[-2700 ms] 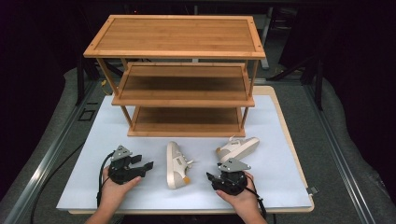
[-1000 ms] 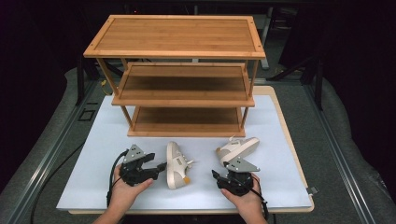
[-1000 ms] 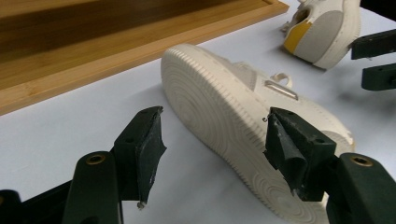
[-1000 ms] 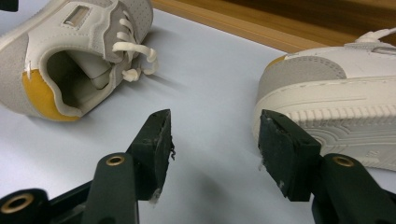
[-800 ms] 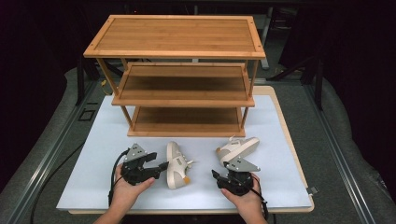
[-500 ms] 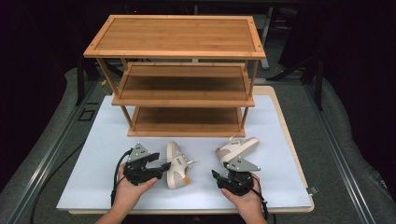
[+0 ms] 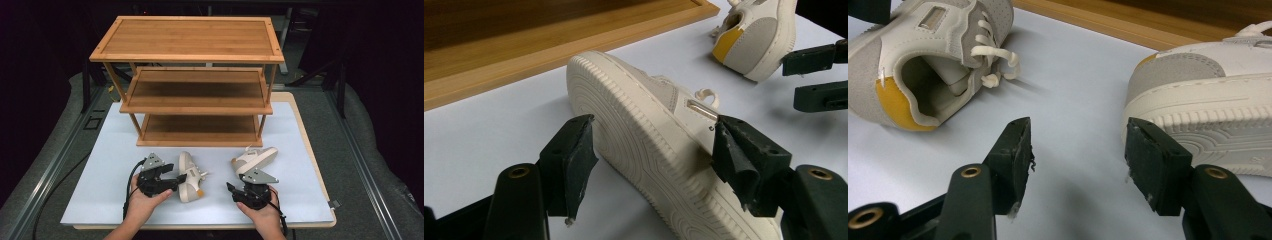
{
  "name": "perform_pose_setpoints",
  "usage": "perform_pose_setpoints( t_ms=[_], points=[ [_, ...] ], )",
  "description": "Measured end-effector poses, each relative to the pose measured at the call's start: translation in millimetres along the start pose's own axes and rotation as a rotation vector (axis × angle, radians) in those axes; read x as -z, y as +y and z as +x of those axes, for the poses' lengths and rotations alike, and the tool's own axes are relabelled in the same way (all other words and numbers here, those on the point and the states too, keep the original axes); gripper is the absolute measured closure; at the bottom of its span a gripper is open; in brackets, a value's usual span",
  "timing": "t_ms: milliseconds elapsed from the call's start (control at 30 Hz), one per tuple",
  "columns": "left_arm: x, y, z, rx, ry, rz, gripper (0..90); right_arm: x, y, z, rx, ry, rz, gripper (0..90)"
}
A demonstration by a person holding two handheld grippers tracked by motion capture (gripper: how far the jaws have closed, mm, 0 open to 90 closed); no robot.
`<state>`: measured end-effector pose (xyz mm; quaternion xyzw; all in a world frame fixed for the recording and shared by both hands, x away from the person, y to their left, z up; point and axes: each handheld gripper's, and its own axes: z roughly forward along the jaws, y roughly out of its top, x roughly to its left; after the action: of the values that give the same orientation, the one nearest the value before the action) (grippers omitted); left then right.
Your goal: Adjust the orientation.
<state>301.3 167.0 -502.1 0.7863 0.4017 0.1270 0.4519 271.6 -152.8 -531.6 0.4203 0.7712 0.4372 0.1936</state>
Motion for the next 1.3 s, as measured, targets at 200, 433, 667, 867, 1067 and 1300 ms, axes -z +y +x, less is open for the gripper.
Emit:
perform_pose_setpoints(
  t_ms=[200,433,667,867,1067,1300],
  points=[
    [-2.6,-1.5,-1.9,-0.012,-0.009,0.005,34.0,-0.2,0.1,0.0,0.001,0.002,0.003,44.1],
    [5.2,-4.0,2.1,-0.025,-0.01,0.004,37.5,1.2,0.0,-1.1,-0.007,0.002,0.0,44.1],
    [14.9,-9.4,6.6,-0.02,0.021,-0.01,38.4,1.3,0.2,-0.9,-0.001,0.003,0.001,44.1],
    [22.1,-17.4,12.6,0.002,0.036,-0.027,38.5,0.2,0.1,-1.4,-0.005,0.019,0.005,44.1],
    [31.6,-24.4,23.4,0.039,0.085,0.023,39.4,-0.1,0.2,-0.8,-0.005,0.019,0.007,44.1],
    [32.7,-31.3,37.0,0.091,0.13,0.085,42.4,-0.2,0.7,-1.5,-0.007,0.017,0.006,44.1]
  ],
)
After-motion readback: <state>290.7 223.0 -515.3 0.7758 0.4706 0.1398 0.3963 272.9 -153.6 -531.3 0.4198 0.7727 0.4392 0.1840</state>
